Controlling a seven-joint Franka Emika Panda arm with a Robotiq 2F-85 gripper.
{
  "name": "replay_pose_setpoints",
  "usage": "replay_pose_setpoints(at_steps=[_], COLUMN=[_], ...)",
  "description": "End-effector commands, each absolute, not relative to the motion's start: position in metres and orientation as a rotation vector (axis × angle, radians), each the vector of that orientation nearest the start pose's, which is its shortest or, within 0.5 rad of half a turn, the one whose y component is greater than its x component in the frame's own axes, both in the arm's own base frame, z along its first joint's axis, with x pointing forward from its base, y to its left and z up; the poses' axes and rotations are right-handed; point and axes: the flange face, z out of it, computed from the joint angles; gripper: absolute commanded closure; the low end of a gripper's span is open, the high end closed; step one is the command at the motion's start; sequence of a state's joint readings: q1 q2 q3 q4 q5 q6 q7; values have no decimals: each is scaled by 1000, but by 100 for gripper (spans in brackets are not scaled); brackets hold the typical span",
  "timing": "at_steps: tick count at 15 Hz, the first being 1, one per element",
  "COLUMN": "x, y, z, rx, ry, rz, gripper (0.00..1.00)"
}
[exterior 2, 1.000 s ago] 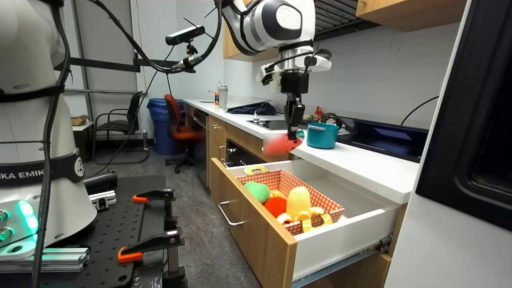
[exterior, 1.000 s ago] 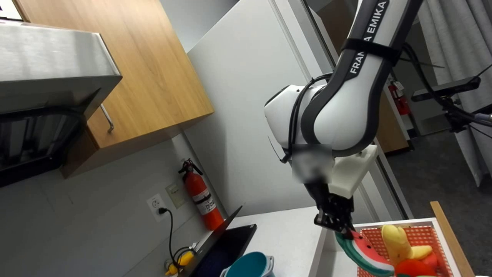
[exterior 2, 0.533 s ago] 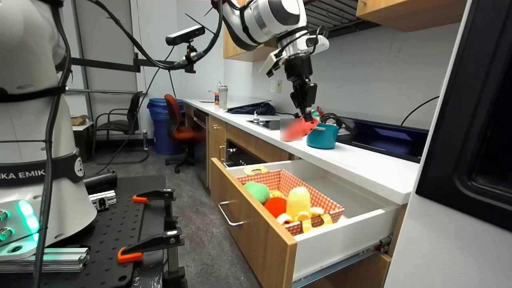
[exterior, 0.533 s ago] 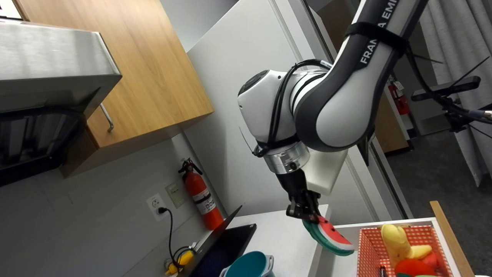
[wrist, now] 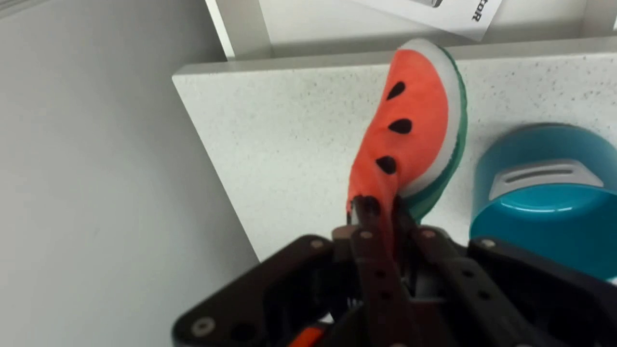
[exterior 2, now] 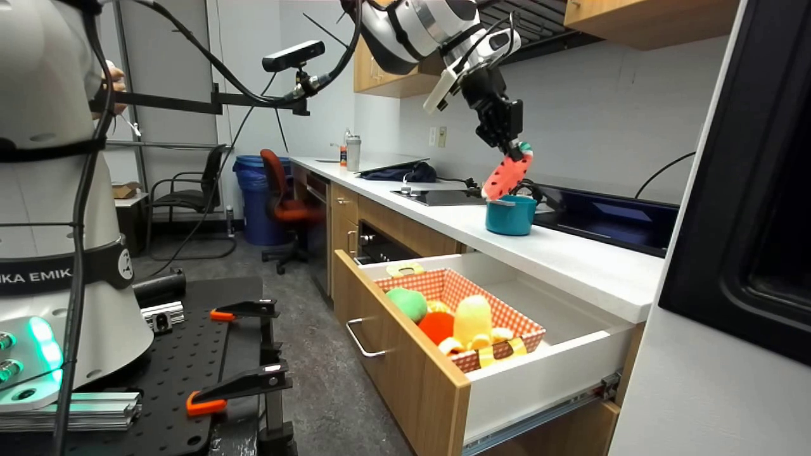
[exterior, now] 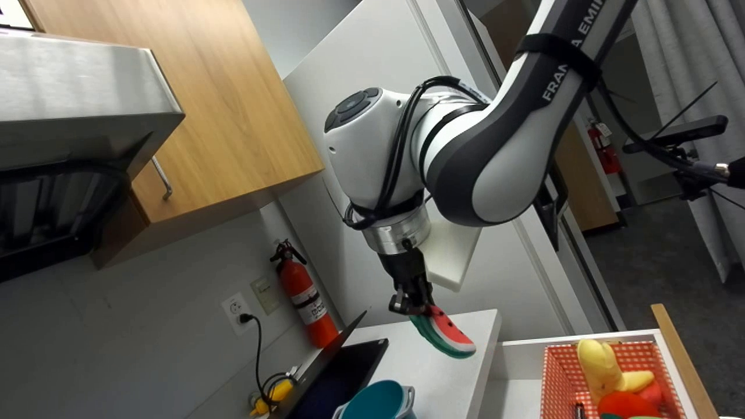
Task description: Place the watermelon and banana inside the blue pot, close the drawer
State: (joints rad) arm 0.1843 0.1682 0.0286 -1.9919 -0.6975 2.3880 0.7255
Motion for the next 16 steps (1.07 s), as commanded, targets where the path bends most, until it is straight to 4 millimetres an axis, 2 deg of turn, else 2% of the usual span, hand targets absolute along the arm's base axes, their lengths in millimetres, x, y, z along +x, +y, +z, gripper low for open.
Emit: replay_pose_setpoints(at_steps=[1, 5, 12, 16], x=[620, 635, 650, 658], y=[143, 165, 205, 215], z=[410, 410, 408, 407], rx=[-3399, -3371, -3298, -3264], ry=[25, -41, -166, -199], rz=[-930, -1023, -1187, -1237], gripper=[97, 97, 97, 97])
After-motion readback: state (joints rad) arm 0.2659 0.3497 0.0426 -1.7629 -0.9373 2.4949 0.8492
